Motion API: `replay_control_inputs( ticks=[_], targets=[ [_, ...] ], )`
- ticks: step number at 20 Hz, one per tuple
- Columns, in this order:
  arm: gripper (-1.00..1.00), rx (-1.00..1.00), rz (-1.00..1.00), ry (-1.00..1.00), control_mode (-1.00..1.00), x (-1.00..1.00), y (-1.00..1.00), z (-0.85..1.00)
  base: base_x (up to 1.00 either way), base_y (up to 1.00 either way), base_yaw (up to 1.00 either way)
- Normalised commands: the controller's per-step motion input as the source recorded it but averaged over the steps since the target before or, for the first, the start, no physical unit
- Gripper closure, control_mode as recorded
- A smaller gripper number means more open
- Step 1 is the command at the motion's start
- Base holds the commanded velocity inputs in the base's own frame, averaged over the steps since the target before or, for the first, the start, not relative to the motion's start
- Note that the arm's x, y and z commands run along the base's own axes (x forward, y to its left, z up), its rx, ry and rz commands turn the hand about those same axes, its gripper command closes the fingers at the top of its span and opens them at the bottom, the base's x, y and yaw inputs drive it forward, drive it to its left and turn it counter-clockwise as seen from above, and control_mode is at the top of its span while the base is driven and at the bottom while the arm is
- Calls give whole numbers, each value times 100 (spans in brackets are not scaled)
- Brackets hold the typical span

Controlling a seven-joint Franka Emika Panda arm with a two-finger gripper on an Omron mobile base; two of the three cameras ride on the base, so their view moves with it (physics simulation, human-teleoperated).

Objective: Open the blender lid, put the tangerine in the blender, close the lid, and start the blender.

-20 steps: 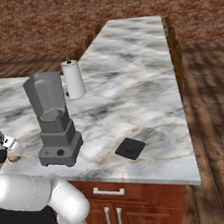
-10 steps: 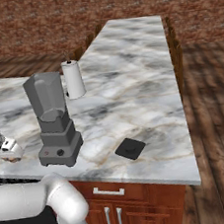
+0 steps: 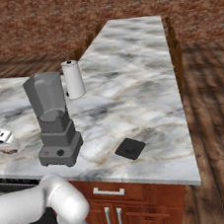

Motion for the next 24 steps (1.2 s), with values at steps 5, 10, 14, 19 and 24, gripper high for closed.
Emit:
replay_control_inputs(
  ticks=[5,10,14,19,24],
  targets=[
    [100,0,-1,-26,-100,-23,-32,100,0,0,0],
    [100,0,-5,-21,-100,-11,-40,100,0,0,0],
    [100,0,-6,-17,-100,-1,-48,100,0,0,0],
    [100,0,-8,-14,-100,0,-54,100,0,0,0],
    [100,0,-8,-10,-100,0,-55,99,0,0,0]
  ],
)
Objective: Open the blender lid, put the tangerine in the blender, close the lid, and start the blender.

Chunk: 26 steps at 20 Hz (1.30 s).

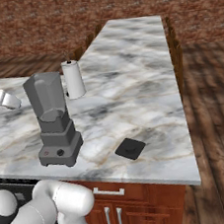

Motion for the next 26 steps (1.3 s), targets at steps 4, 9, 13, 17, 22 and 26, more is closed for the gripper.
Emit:
replay_control_inputs(
  ticks=[4,9,13,17,22,26],
  targets=[
    [100,0,-8,-7,-100,0,-54,96,0,0,0],
    [100,0,-10,-1,-100,0,-53,80,0,0,0],
    [100,0,-10,0,-100,4,-52,57,0,0,0],
    [100,0,-4,3,-100,31,-41,12,0,0,0],
    [100,0,0,15,-100,51,-14,-21,0,0,0],
    [100,1,3,17,-100,56,0,-44,0,0,0]
  ],
)
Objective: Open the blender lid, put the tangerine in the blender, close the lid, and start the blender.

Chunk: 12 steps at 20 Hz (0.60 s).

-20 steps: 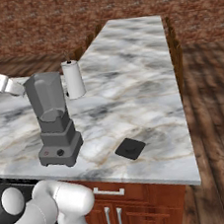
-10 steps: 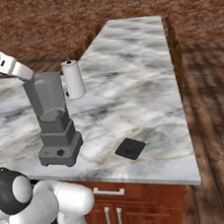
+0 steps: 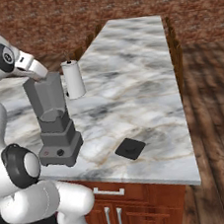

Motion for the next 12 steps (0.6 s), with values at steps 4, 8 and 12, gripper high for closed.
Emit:
replay_control_inputs(
  ticks=[4,8,12],
  targets=[
    [100,3,6,16,-100,31,-1,-51,0,0,0],
    [100,5,6,8,-100,6,-12,-60,0,0,0],
    [-100,6,6,2,-100,0,-12,-64,0,0,0]
  ],
)
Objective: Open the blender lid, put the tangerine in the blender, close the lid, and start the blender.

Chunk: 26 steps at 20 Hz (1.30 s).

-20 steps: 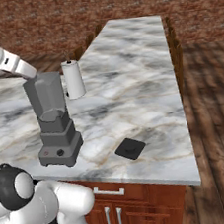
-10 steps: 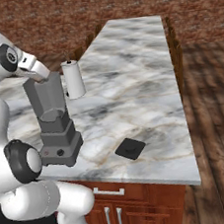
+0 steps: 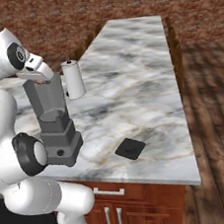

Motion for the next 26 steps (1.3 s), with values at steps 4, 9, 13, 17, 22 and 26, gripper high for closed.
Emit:
replay_control_inputs(
  ticks=[4,9,13,17,22,26],
  targets=[
    [-100,4,2,1,-100,0,-8,-30,0,0,0],
    [-100,4,1,0,-100,0,-15,-3,0,0,0],
    [-100,0,0,0,-100,0,-16,3,0,0,0],
    [-100,0,0,-1,-100,-6,-34,43,0,0,0],
    [-100,0,0,-8,-100,-16,-65,66,0,0,0],
    [-100,2,0,-3,-100,-13,-84,31,0,0,0]
  ],
)
